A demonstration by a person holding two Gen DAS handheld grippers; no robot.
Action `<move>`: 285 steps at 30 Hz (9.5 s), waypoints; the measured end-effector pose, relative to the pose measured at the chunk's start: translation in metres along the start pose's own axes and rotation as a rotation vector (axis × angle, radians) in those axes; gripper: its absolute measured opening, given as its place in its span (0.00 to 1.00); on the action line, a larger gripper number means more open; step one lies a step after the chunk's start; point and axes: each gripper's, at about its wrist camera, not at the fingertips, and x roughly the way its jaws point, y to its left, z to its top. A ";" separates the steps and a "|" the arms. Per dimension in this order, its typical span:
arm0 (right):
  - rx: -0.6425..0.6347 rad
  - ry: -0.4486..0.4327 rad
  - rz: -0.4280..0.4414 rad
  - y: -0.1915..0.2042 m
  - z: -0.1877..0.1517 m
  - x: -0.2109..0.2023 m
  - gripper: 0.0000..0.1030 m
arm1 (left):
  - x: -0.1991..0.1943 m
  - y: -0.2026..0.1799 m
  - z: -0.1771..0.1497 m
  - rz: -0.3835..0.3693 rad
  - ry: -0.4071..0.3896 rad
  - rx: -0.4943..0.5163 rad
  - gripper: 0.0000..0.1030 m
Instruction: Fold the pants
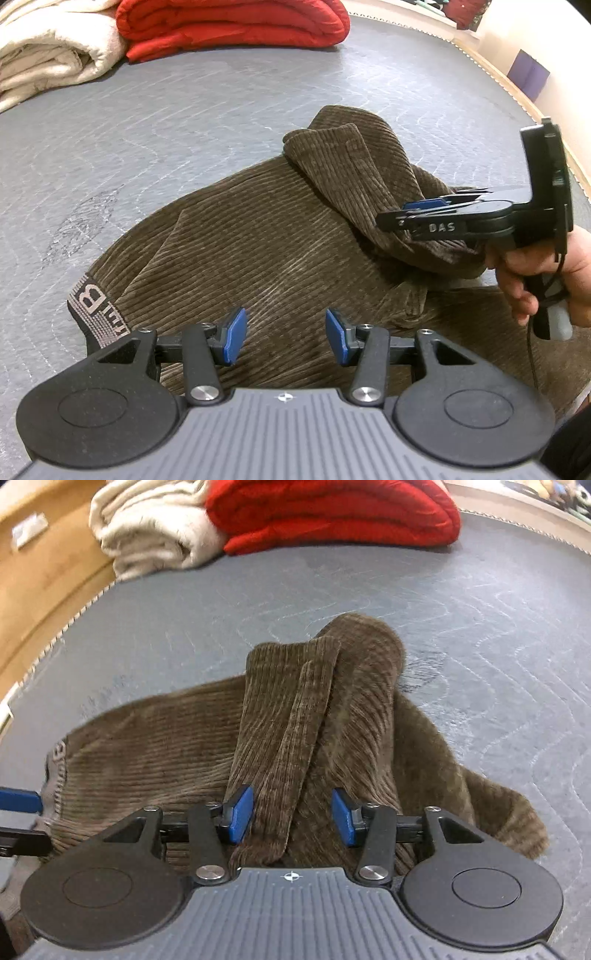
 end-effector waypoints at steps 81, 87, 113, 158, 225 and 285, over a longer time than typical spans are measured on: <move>1.070 -0.370 -0.613 -0.391 -0.149 -0.196 0.19 | 0.003 0.181 0.003 0.052 -0.115 -0.456 0.50; 1.014 -0.371 -0.709 -0.388 -0.144 -0.195 0.07 | 0.040 0.210 0.004 0.013 -0.020 -0.557 0.66; 0.710 -0.530 -0.703 -0.267 -0.080 -0.281 0.31 | 0.007 0.164 0.015 0.098 -0.120 -0.304 0.48; 0.514 -0.454 -0.438 -0.118 -0.135 -0.337 0.47 | -0.027 0.103 -0.120 0.059 0.048 0.230 0.25; 0.253 -0.335 -0.474 -0.084 -0.099 -0.288 0.61 | -0.019 0.011 -0.040 0.072 -0.253 0.327 0.74; 0.146 -0.340 -0.405 -0.097 -0.077 -0.296 0.27 | 0.135 0.091 0.103 -0.033 -0.035 0.041 0.28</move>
